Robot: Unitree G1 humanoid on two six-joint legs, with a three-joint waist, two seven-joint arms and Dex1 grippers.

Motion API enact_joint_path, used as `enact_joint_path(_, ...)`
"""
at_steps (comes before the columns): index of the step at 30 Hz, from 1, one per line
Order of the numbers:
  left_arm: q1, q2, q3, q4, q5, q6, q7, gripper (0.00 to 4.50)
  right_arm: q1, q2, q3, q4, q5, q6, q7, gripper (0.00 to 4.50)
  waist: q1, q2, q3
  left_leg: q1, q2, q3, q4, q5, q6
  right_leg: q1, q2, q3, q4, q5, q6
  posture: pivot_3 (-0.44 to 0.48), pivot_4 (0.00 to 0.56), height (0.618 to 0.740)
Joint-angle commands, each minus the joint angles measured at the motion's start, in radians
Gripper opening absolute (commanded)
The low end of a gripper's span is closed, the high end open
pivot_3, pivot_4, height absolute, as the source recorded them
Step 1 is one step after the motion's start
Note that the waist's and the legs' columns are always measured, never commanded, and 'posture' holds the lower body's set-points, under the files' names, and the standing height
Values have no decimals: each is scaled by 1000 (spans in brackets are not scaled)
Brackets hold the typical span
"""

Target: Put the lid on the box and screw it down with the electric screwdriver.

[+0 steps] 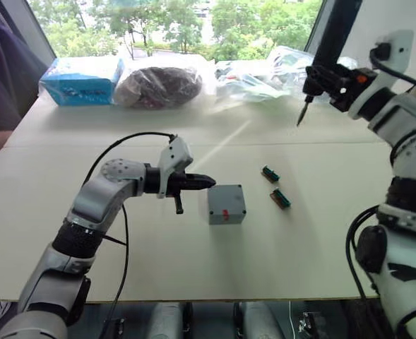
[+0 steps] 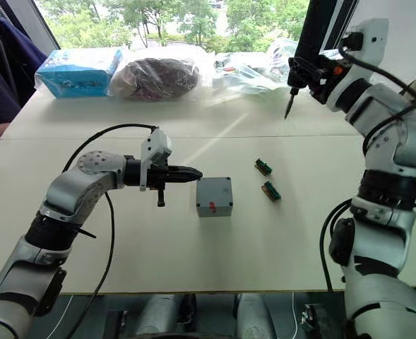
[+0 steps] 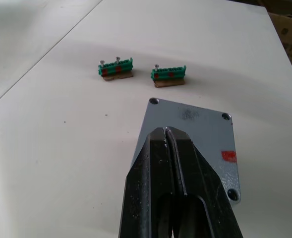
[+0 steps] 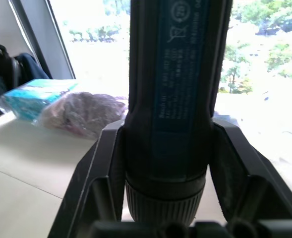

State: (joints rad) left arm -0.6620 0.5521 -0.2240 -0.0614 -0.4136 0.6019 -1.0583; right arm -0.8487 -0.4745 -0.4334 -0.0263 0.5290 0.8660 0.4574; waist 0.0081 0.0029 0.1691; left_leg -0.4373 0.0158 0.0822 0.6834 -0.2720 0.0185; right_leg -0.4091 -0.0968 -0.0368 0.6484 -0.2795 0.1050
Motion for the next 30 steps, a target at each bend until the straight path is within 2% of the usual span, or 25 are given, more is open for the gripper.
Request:
enact_joint_path(1, -50, -5, -14, 2, 16, -18, -30, 0, 83, 125, -44, -267, 134, -38, -83, 1809, 4, 0, 0, 0, 0, 0, 0, 0, 0, 0, 0, 0, 0, 1, 1, 0, 150, 740)
enact_joint_path(5, -72, -36, -23, 7, 29, 22, 3, 0, 258, 205, 45, -438, 156, -75, -86, 1809, 4, 0, 0, -1, -1, -1, 0, 0, 1, 0, 0, 0, -1, 0, 1, 0, 150, 740)
enact_joint_path(12, -43, -45, -113, -3, 106, -6, -1, 0, 378, 234, 153, -541, 188, -110, -79, 1809, -3, 0, 0, -1, 0, -1, 0, -1, 2, -2, 1, 2, 0, 0, 1, 0, 150, 740)
enact_joint_path(19, -28, -59, -159, 39, 165, -35, -5, 0, 476, 226, 285, -524, 94, -212, -61, 1809, 1, 0, 0, -1, 0, -1, 0, -1, 2, -1, 2, 2, 0, 0, 1, 0, 150, 740)
enact_joint_path(30, -19, -63, -159, 45, 174, -33, -13, 0, 503, 198, 315, -469, 0, -322, -65, 1809, 2, 0, 0, 0, -1, -1, 1, -1, 2, 0, 2, 2, 0, 0, 1, 0, 150, 740)
